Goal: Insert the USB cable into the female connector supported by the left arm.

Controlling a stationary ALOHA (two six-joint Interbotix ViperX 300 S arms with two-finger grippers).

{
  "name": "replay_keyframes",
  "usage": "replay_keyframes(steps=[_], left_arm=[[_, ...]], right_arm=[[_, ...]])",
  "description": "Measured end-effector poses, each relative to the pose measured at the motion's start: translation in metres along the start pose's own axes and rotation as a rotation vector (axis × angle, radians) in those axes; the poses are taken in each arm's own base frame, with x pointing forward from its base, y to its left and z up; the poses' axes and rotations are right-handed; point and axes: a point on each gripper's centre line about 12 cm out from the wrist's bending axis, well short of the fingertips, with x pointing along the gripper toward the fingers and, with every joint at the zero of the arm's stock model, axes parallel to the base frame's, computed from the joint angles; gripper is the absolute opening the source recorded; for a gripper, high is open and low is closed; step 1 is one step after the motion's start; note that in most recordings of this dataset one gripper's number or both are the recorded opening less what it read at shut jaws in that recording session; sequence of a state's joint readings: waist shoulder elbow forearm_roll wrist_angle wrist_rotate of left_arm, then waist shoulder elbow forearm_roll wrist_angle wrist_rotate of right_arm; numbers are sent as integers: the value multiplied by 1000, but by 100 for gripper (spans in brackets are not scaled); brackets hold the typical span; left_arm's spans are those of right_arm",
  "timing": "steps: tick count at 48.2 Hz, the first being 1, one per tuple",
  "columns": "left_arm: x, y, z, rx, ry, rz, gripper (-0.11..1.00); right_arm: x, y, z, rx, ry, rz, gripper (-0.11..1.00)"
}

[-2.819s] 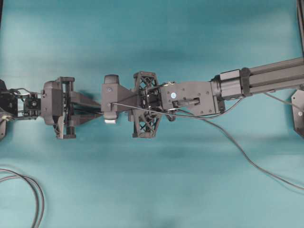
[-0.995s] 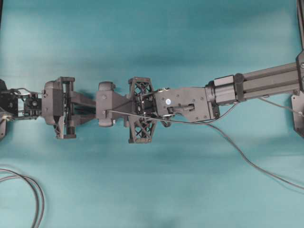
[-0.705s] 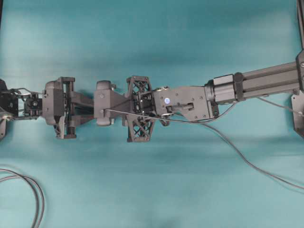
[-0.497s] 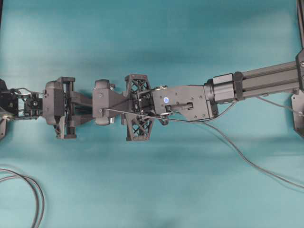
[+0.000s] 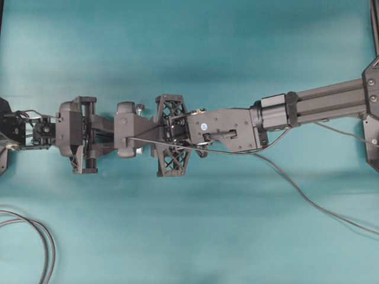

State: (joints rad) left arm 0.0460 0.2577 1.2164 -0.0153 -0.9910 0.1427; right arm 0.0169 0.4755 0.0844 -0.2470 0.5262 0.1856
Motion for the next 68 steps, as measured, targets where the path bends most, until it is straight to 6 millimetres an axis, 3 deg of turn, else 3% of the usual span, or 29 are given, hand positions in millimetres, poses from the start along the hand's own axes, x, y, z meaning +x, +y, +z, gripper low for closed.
replay_keyframes(steps=[22, 68], left_arm=[[0, 1, 5, -2, 38, -5, 36], [21, 0, 19, -3, 86, -18, 37]], right_arm=[[-4, -1, 11, 2, -26, -2, 22], [0, 0, 7, 2, -9, -2, 22]])
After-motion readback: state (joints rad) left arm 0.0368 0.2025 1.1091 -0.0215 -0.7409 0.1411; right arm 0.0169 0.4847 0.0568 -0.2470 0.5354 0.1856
